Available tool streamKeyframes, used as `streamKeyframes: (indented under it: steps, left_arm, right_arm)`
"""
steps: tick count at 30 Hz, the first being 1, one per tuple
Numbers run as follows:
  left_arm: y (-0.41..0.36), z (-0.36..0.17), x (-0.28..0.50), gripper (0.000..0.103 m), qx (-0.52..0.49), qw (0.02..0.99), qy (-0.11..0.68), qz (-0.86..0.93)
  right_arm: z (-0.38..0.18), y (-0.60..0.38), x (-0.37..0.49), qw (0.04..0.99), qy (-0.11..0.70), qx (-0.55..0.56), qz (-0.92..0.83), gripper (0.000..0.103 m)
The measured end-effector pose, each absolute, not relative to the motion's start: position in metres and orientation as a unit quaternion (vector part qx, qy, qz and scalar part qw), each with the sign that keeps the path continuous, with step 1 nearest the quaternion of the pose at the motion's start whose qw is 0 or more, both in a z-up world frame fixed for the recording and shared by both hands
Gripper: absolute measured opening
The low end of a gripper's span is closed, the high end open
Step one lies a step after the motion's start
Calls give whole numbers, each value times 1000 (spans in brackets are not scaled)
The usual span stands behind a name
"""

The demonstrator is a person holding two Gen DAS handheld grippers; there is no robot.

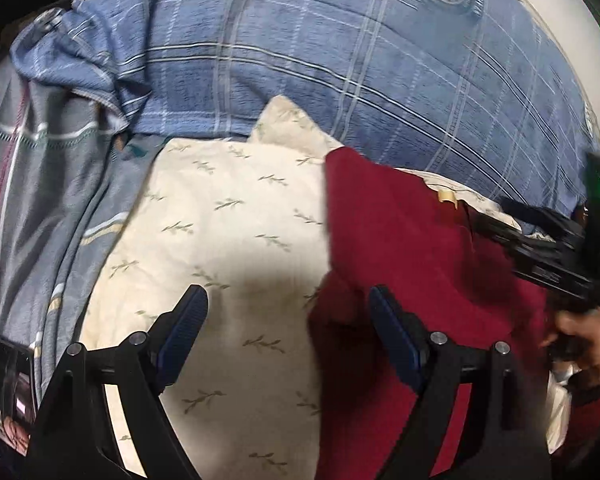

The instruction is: Fold small clothes

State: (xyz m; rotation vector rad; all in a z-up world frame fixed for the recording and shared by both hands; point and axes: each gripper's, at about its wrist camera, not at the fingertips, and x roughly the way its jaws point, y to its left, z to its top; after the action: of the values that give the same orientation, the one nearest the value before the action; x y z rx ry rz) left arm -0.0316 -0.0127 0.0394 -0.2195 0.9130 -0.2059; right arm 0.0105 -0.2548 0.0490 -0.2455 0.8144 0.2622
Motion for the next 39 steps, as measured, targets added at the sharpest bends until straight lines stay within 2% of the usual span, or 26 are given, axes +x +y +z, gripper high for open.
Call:
streamKeyframes:
  steps: [4, 9, 10, 11, 12, 13, 15, 17, 21, 24, 26, 27, 28, 30, 32, 34, 37, 39]
  left_arm:
    - [-28, 35, -23, 83, -93, 886, 440, -112]
    - [-34, 17, -15, 83, -78, 878, 464, -92]
    - [-35, 15, -15, 83, -77, 877, 466, -89]
    - [-35, 14, -15, 83, -75, 877, 467, -86]
    - [-37, 14, -15, 83, -71, 878, 466, -84]
    - [-38, 14, -15, 83, -66, 879, 466, -82]
    - [-40, 13, -15, 83, -59, 880, 464, -79]
    - [-41, 12, -14, 84, -56, 881, 464, -77]
    - [-43, 12, -16, 86, -53, 883, 461, -72]
    - [-40, 13, -17, 86, -60, 882, 461, -70]
    - [-40, 12, -18, 86, -60, 881, 465, -68]
    - [-41, 12, -17, 86, -59, 881, 465, -66]
    - [-41, 12, -18, 86, -59, 881, 465, -65]
    - [-42, 11, -19, 86, -55, 882, 464, -62]
    - [-42, 10, -19, 86, -53, 882, 464, -62]
    - [-41, 9, -18, 86, -55, 882, 464, -65]
    - [-38, 7, -16, 87, -57, 880, 466, -69]
    - [-38, 8, -15, 87, -57, 880, 467, -71]
  right_arm:
    - [51, -344, -15, 896, 411, -168, 6, 79]
    - [29, -419, -23, 886, 454, -84, -38, 79]
    - [20, -423, -24, 881, 468, -62, -22, 73]
    - [13, -423, -23, 876, 480, -49, -11, 58]
    - [9, -420, -21, 873, 486, -41, -1, 7]
    - [11, -415, -22, 877, 478, -51, -12, 5]
    - [31, -413, -25, 898, 435, -62, -25, 4]
    - [44, -428, -24, 912, 407, -18, -42, 4]
    - [20, -444, -11, 888, 450, -12, -92, 7]
    - [17, -445, -17, 879, 464, -16, -110, 14]
    - [34, -439, -29, 891, 439, -8, -115, 27]
    - [45, -433, -36, 899, 424, 1, -107, 41]
    - [57, -422, -38, 912, 405, 20, -68, 48]
    - [70, -397, -33, 916, 396, 47, 32, 48]
    - [70, -354, -16, 905, 395, 67, 146, 53]
    - [59, -308, 2, 898, 388, 33, 203, 59]
    - [36, -259, 21, 877, 422, -50, 225, 62]
    - [16, -244, 32, 857, 461, -77, 218, 59]
